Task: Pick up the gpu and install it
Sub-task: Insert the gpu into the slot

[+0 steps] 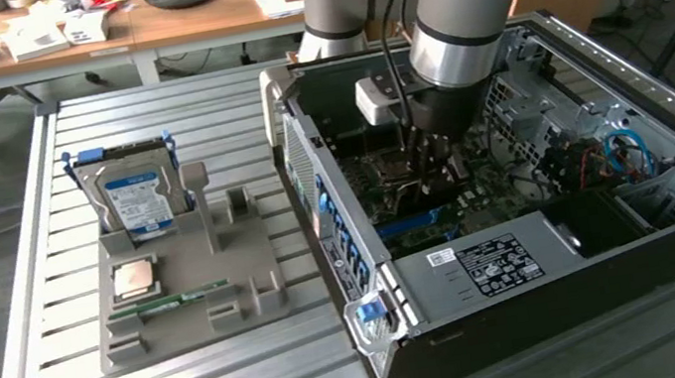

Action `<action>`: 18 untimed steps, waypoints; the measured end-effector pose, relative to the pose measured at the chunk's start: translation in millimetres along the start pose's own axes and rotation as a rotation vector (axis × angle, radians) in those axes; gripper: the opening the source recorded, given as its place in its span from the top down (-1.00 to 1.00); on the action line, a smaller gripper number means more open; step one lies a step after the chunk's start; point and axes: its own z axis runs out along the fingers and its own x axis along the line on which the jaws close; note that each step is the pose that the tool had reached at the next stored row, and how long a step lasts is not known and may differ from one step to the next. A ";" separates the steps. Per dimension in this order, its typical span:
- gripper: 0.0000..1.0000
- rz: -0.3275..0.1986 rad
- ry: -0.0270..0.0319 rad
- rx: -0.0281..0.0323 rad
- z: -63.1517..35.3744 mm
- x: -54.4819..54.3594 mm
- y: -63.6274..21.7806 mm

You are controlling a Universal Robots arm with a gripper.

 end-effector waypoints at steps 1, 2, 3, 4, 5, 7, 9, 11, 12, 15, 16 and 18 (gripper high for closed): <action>0.47 0.000 0.0000 0.0000 0.1 0.0 0.0; 0.47 0.000 -0.0004 0.0002 0.6 0.0 0.0; 0.47 0.000 -0.0003 0.0001 0.8 0.0 0.0; 0.47 0.000 0.0000 0.0000 1.1 0.0 0.0; 0.47 0.000 0.0000 0.0000 1.4 0.0 0.0; 0.47 0.000 0.0000 0.0000 2.1 0.1 0.0; 0.47 0.000 -0.0001 0.0001 2.8 0.1 0.0; 0.47 0.000 0.0000 0.0000 3.6 0.1 0.0; 0.47 0.000 -0.0001 0.0000 4.0 0.1 0.1; 0.47 0.000 0.0000 0.0000 5.3 0.2 0.2; 0.47 0.000 0.0001 -0.0001 5.6 0.2 0.2; 0.47 0.000 0.0000 0.0000 6.3 0.2 0.3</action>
